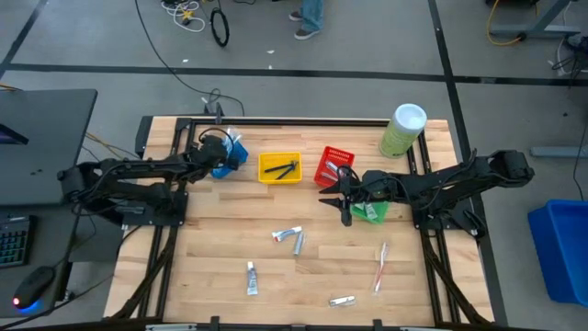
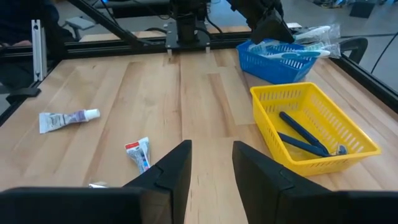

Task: Pick & Place Travel size toiletries
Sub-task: Put the blue toothbrush into the blue bin, then put the silver nail cutter into the red bin

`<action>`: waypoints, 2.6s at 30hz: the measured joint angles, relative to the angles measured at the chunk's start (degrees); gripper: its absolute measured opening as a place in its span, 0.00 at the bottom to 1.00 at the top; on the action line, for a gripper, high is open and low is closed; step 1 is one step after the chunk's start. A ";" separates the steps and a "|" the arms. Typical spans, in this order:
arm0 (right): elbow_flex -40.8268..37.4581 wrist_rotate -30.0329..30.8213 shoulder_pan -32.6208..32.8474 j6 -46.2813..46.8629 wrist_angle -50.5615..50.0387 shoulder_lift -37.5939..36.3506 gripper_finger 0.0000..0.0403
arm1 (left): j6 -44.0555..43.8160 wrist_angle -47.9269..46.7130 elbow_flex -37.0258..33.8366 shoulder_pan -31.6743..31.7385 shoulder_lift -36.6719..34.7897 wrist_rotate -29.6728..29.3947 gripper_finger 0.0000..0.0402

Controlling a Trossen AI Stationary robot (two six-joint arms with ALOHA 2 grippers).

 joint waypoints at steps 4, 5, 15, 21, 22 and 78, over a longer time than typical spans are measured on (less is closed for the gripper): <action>0.00 0.00 0.02 0.00 0.01 0.00 0.30 | 1.63 0.18 0.00 -0.04 0.00 0.14 0.10; 0.00 0.00 0.02 0.00 0.01 0.00 0.30 | 1.89 0.16 0.00 -0.05 0.00 0.22 0.11; 0.00 -0.02 0.00 0.00 0.02 0.00 0.30 | 1.46 0.08 0.00 -0.05 0.00 -0.56 0.16; 0.00 -0.02 0.00 0.00 0.02 0.00 0.30 | 1.44 -0.21 0.00 -0.05 0.00 -2.59 0.26; 0.00 -0.02 0.01 0.00 0.02 0.00 0.30 | 1.44 -0.21 0.00 -0.05 0.00 -2.66 0.28; 0.00 -0.02 0.02 1.29 0.02 0.00 0.28 | 14.08 33.30 0.05 -15.46 0.00 36.73 0.35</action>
